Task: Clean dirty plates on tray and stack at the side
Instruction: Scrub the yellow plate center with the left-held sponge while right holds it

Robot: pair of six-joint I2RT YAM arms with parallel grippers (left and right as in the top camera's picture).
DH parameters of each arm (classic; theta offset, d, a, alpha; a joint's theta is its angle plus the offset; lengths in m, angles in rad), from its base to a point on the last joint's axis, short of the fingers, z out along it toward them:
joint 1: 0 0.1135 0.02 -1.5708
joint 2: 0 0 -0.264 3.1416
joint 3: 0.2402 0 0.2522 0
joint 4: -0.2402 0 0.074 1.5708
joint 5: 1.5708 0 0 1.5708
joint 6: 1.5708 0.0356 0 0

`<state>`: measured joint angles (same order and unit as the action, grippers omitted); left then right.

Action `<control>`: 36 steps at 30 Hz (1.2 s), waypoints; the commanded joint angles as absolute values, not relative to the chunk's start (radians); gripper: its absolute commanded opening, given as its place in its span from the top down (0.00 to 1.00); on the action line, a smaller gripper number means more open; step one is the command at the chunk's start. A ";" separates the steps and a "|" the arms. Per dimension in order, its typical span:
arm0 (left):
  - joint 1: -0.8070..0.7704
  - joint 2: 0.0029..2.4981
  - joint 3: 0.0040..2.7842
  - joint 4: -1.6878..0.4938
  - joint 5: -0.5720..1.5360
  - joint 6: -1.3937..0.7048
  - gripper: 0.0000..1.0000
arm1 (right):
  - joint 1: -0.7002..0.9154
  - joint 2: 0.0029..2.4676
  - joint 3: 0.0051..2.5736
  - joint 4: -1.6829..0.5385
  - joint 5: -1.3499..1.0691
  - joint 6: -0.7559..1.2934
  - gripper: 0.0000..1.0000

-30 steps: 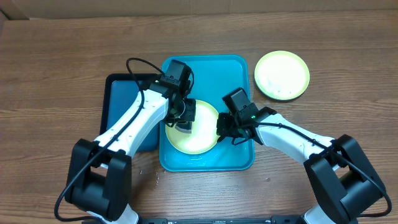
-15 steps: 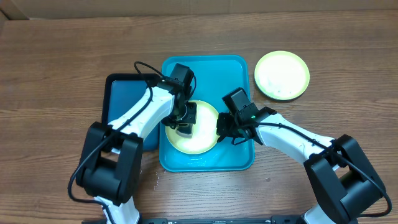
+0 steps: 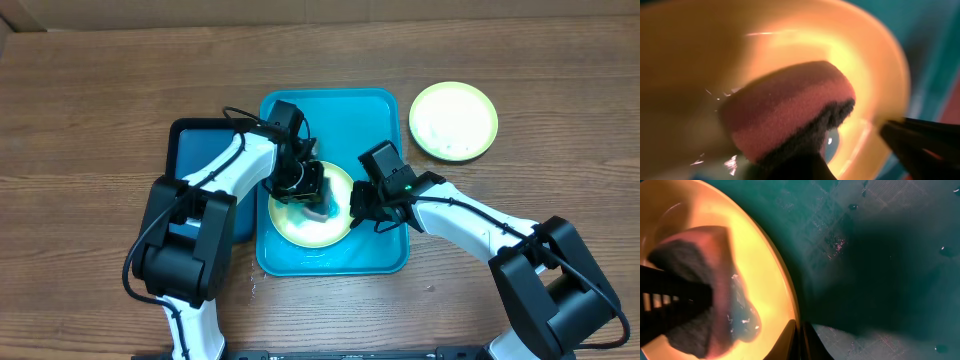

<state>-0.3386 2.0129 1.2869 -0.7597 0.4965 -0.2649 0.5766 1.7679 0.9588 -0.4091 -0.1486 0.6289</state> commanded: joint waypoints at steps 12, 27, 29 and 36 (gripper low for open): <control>-0.287 1.856 1.285 -0.839 0.384 -0.189 0.96 | 0.583 1.777 0.955 -0.397 -0.158 0.629 0.96; -0.310 1.977 1.245 -0.833 0.168 -0.290 0.96 | 0.583 1.777 0.955 -0.397 -0.159 0.629 0.96; -0.311 2.022 1.245 -0.825 0.224 -0.292 0.96 | 0.583 1.777 0.955 -0.397 -0.159 0.629 0.96; -0.313 2.119 1.245 -0.801 0.632 -0.159 0.96 | 0.583 1.777 0.955 -0.398 -0.159 0.629 0.96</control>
